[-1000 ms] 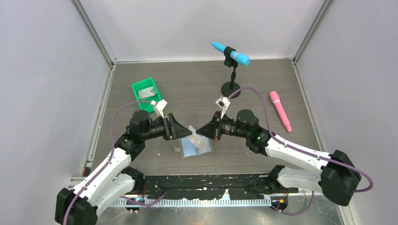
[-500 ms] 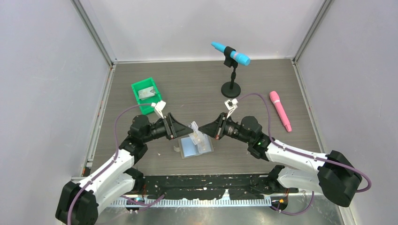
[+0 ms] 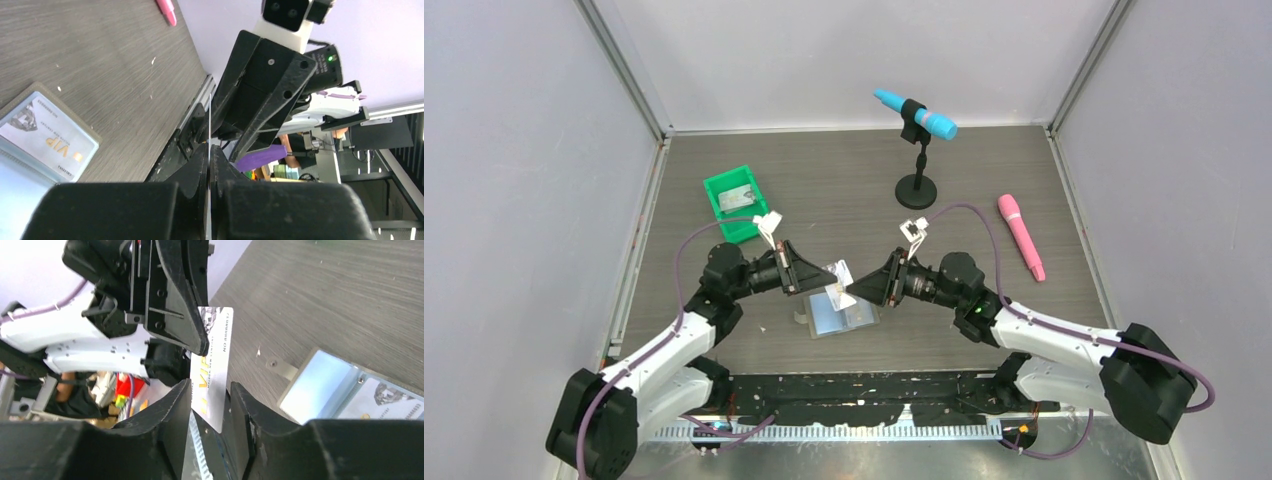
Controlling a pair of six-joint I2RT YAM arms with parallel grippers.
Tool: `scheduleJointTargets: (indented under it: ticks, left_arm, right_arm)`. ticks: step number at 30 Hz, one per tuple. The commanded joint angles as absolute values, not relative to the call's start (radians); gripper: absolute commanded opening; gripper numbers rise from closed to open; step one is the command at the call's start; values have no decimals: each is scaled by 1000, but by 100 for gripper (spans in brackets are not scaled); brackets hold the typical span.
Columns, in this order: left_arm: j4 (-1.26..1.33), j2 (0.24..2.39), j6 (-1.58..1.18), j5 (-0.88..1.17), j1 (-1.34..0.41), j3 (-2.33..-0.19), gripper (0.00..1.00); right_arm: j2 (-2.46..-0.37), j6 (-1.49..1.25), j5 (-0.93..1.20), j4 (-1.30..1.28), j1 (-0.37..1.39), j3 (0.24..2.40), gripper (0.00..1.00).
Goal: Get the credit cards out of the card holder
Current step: Place the credit card in the storage box.
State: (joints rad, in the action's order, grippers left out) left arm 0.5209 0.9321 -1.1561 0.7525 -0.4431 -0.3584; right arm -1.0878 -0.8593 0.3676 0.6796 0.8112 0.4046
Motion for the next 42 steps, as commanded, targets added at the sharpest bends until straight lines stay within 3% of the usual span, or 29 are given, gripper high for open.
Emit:
scheduleJointTargets:
  ticks: [1,7,18,27,29,31,33,39,41,42]
  left_arm:
    - [466,956,-1057,865,-440,-406,0]
    - [420,982,-1014,969,-441,-428,0]
    - [398,1024,-967,1016,-520,-460,0]
    - [353,1031,-924,1015,-548,-489,0]
    - [353,1034,-921,1015,-548,-490,0]
    - [353,1038,-918,1015,-548,-494,0]
    - [350,1042,-916,1011,-548,-497,0]
    - [334,1039,-911,1010,-548,-505,0]
    - [299,1031,-896,995,-546,-512,15]
    - [268,1023,-880,979,-545,-518,29]
  right_arm:
    - [-1031,-698,539,530,781,492,46]
    - [-1003,-503,701,209,703,619,60]
    - [-1184,-381,860,-9,669,854,60]
    - [-1232,-354,938,-41,673,838,51]
    - [-1233,-354,945,-36,673,832,44]
    - [-1232,-359,949,-17,673,829,28]
    - [-1234,-381,969,28,673,819,20]
    - [-1251,-382,1014,53,673,812,6]
    - [-1246,-399,1007,89,673,803,5]
    - [-1240,-428,990,108,673,794,5]
